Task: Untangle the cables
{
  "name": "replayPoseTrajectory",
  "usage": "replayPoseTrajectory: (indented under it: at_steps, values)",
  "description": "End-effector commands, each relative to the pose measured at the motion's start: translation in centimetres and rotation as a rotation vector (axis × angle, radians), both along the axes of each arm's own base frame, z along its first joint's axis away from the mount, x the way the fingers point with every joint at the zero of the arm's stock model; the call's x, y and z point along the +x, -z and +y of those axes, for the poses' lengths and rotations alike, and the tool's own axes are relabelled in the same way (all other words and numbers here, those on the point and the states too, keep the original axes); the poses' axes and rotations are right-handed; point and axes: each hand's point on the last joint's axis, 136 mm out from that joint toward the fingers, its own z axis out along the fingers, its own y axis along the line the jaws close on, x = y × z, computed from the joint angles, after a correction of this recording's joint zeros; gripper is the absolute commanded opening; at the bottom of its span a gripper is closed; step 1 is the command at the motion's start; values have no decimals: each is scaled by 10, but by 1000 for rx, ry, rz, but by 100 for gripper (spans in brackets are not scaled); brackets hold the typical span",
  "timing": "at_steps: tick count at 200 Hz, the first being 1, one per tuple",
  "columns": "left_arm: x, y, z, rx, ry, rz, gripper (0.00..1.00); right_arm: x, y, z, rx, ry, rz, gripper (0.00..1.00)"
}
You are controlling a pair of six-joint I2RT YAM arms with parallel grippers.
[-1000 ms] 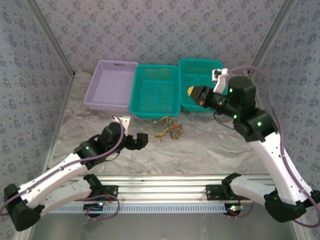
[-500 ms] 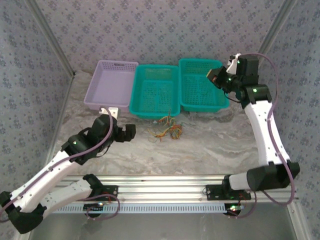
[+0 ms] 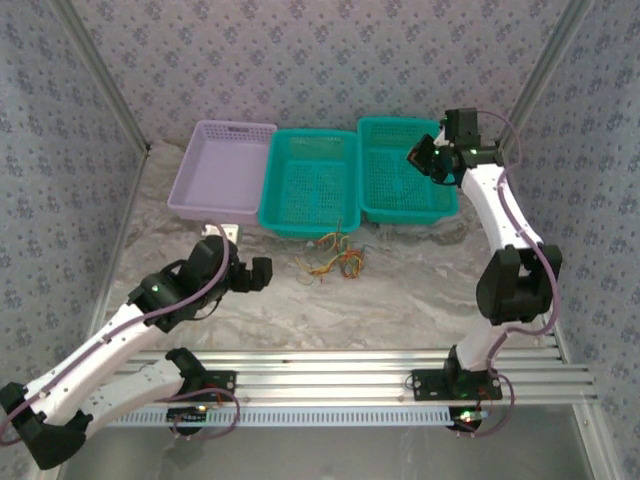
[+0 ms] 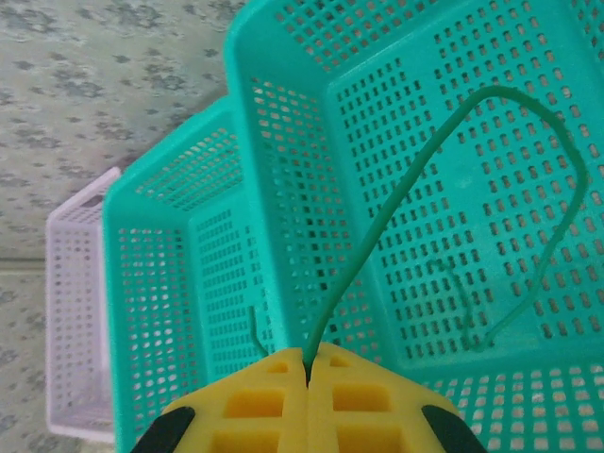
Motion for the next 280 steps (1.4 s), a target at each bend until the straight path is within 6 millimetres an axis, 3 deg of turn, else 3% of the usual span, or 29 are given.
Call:
replayPoseTrajectory:
  at_steps: [1, 30, 80, 124, 187, 247, 280]
  values:
    - [0, -1, -2, -38, -5, 4, 100, 15, 15, -3, -41, -1, 18, 0]
    - [-1, 3, -5, -51, -2, 12, 100, 22, 45, 0, -53, -5, 91, 0]
    - [-3, 13, -5, -40, 1, 31, 100, 24, 63, -1, -132, -33, 120, 0]
    - [-3, 19, -6, -37, 3, 44, 100, 24, 70, 4, -146, -51, 141, 18]
    - [-5, 22, -6, -38, 10, 52, 100, 24, 37, 6, -171, -45, 76, 33]
    - [-5, 19, -7, -47, 11, 48, 100, 17, 9, 2, -179, -27, 24, 61]
    - [-4, 15, -8, -54, 14, 41, 100, 14, -1, 1, -183, -21, 9, 68]
